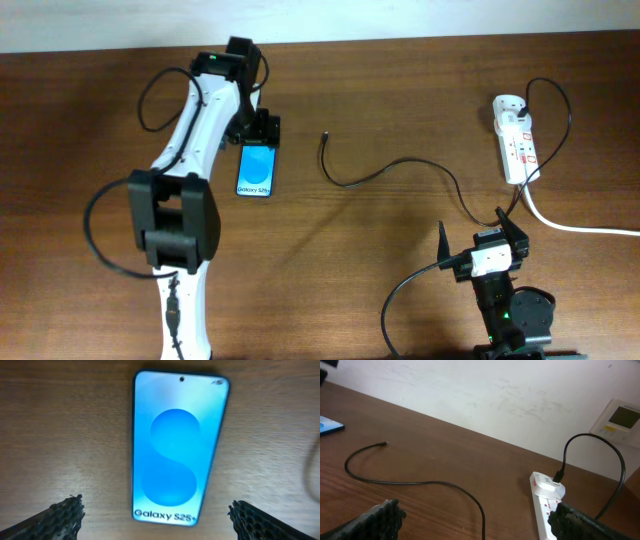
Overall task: Plug charger to phone and switch on socket
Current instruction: 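Move the left gripper over the Galaxy S25+ phone and lower, then close the left gripper on the phone's top edge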
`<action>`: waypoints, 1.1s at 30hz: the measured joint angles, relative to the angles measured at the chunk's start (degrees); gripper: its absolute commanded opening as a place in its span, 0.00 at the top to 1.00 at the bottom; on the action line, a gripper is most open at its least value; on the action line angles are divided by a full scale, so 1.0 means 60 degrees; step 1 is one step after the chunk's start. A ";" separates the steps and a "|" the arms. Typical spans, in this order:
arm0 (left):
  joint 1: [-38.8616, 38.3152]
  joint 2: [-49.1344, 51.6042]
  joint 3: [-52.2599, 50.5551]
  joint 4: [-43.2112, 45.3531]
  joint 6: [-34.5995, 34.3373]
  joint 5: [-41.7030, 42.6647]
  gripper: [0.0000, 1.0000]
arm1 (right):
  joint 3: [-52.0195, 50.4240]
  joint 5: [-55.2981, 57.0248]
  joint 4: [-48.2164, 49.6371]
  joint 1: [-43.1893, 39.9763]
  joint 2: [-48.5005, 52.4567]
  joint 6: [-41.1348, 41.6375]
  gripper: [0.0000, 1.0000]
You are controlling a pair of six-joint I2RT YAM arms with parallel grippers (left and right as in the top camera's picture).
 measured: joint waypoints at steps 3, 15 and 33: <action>-0.0051 0.0364 -0.0004 0.0007 -0.0040 -0.0135 0.01 | 0.0000 0.0004 0.0000 0.0000 0.0000 0.0000 0.02; -0.0433 0.1035 -0.0004 0.0171 -0.0186 -0.0215 0.01 | 0.0000 0.0004 0.0000 0.0000 0.0000 0.0004 0.02; -0.0441 0.1311 -0.0004 0.0648 -0.0641 -0.0244 0.01 | 0.0000 0.0004 0.0000 0.0004 0.0000 0.0004 0.01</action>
